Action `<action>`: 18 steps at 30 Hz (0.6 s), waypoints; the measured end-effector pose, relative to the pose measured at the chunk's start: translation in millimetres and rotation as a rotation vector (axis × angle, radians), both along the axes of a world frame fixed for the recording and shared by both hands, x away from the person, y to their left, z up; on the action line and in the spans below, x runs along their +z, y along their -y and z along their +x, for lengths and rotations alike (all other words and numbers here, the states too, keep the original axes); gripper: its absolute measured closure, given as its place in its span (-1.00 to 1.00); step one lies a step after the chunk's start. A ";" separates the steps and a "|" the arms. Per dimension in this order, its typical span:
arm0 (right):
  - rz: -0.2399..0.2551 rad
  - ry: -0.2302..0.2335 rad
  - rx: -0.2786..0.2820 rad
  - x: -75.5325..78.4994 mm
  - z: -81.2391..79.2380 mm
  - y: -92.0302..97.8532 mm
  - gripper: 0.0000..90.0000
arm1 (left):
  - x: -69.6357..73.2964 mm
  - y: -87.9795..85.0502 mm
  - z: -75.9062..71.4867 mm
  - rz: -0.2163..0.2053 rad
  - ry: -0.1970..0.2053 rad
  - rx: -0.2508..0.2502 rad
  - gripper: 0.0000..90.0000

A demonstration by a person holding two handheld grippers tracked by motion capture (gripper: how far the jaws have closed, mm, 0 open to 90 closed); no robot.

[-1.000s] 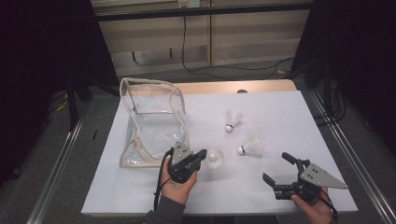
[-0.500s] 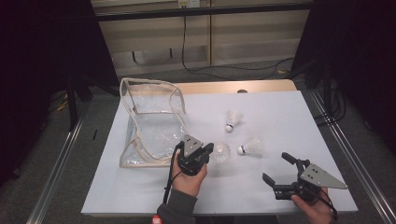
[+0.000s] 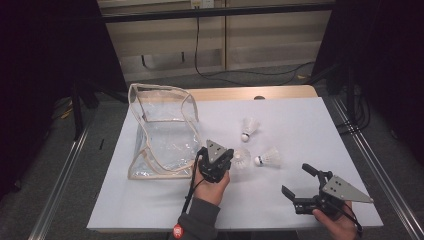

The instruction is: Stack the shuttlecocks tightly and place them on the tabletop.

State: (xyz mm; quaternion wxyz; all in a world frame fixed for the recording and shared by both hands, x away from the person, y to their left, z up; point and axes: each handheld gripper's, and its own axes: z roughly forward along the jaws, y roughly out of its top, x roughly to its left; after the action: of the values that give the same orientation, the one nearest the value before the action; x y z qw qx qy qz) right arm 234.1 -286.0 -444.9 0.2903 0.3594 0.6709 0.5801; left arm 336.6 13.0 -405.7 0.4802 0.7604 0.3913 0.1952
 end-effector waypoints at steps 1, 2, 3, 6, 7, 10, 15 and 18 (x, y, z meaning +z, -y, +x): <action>-0.002 -0.001 0.002 0.0 -0.1 -0.1 -0.95 | 0.0 0.9 0.8 -0.003 0.002 0.004 1.00; 0.001 -0.001 0.003 0.1 -0.1 -0.5 -0.95 | 0.5 1.5 1.5 0.003 0.006 0.008 1.00; 0.002 -0.002 0.003 0.1 -0.2 -0.7 -0.95 | 1.2 2.5 2.1 0.008 0.006 0.012 1.00; -0.001 -0.002 0.004 -0.2 0.1 -0.7 -0.95 | 1.6 6.4 4.1 -0.002 0.008 0.016 1.00; -0.003 -0.001 0.004 -0.2 0.2 -0.7 -0.95 | 1.8 7.7 4.7 0.004 0.011 0.014 1.00; -0.003 0.001 0.005 0.0 0.1 -0.5 -0.95 | 2.0 9.6 6.9 0.001 0.005 0.013 1.00; 0.003 -0.002 0.007 -0.2 0.0 -0.3 -0.95 | 2.4 12.5 10.0 0.002 0.011 0.030 0.99; 0.001 -0.002 0.007 -0.2 -0.1 -0.4 -0.95 | 1.0 15.4 11.6 0.010 0.009 0.039 0.98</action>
State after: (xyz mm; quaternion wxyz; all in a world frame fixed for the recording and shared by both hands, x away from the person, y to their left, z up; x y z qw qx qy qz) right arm 234.0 -285.6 -445.2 0.2877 0.3579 0.6719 0.5812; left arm 348.2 -2.4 -404.7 0.4743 0.7541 0.4028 0.2099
